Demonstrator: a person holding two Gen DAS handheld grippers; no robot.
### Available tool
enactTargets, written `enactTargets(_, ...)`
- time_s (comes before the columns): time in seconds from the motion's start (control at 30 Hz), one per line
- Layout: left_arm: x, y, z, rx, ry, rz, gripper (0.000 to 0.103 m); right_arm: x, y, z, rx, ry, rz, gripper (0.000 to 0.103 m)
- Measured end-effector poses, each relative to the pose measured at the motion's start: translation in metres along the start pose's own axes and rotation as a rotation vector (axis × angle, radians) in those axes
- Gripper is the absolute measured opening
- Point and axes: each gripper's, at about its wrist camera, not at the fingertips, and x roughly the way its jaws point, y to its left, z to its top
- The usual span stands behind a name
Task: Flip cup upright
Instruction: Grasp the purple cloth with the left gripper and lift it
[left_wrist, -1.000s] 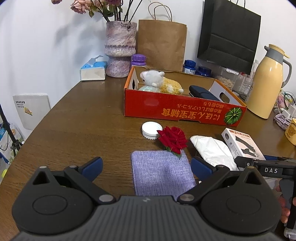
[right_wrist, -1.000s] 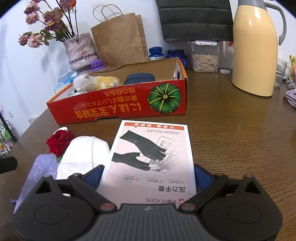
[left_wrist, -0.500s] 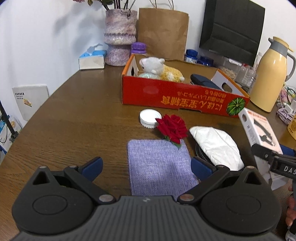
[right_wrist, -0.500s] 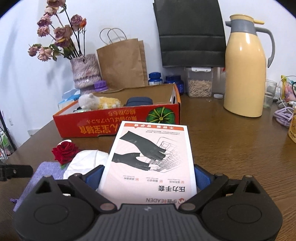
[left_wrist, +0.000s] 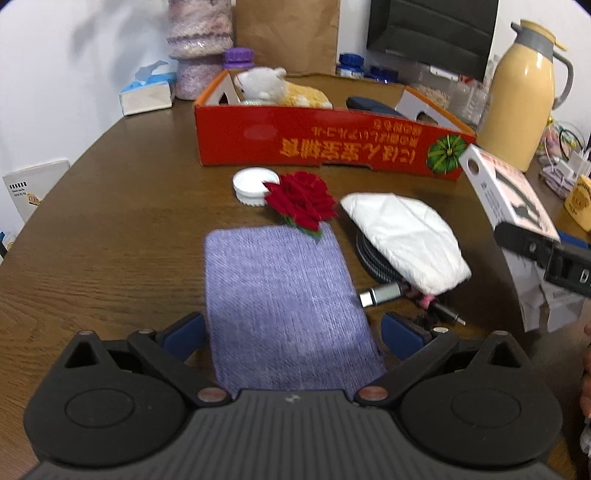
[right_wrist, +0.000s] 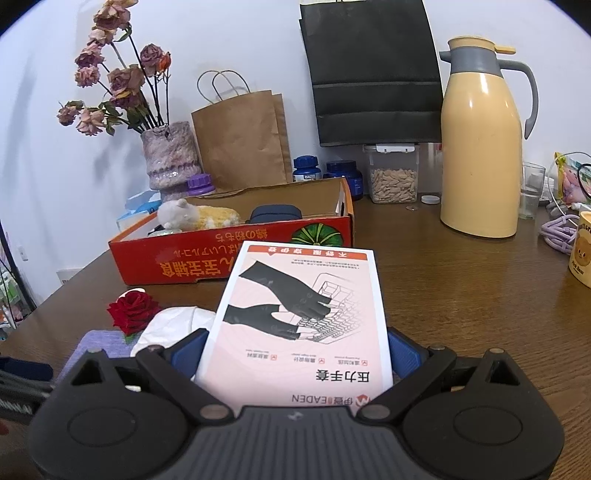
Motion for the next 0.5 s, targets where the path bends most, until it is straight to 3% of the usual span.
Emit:
enactTargets(0.13,0.004,-0.009,-0.005,0.039,-0.02,0.044,0.103,-0.002,0.001,0.0,-0.004,-0.003,0.006,0.098)
enactTargets(0.4,0.005,-0.009,-0.01,0.017,-0.08,0.069,0.103,-0.004,0.001,-0.001,-0.01,-0.004,0.016,0.098)
enactTargets(0.5,0.001,-0.008,-0.013,0.01,-0.098,0.075,0.093,-0.004,0.001,-0.001,-0.01,-0.005,0.016,0.098)
